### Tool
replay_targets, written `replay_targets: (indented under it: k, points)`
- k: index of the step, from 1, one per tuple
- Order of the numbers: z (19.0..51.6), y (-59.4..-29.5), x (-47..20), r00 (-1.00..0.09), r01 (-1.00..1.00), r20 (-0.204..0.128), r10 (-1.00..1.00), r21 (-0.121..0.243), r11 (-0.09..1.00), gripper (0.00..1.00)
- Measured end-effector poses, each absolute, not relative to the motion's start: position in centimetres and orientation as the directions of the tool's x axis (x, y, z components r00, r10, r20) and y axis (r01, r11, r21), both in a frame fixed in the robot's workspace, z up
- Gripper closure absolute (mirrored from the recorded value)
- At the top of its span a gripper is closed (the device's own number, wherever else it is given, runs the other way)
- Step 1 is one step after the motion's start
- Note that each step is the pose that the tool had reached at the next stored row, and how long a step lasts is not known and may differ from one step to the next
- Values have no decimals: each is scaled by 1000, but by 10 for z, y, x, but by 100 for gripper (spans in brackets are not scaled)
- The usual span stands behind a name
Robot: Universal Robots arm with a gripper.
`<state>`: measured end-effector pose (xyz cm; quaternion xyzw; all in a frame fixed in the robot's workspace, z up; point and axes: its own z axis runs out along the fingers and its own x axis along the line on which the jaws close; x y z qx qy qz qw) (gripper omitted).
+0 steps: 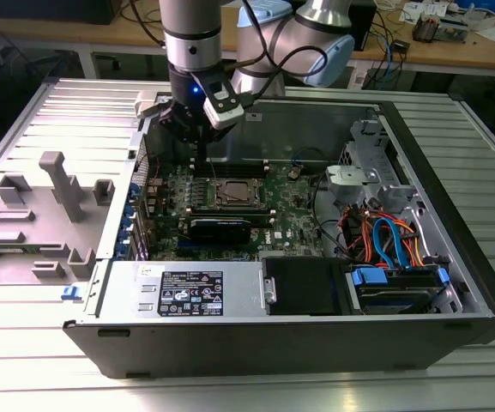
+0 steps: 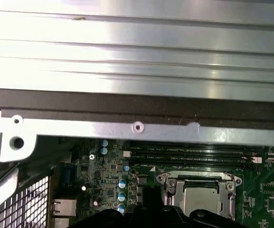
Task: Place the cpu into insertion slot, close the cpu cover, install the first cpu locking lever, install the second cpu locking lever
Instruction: 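Install the first cpu locking lever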
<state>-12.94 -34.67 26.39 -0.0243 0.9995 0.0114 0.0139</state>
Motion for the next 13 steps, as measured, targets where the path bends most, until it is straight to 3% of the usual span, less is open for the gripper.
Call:
replay_targets:
  k: [13]
  points:
    - [263,-341,-108,-998,-49,-28,-48,22,999,89]
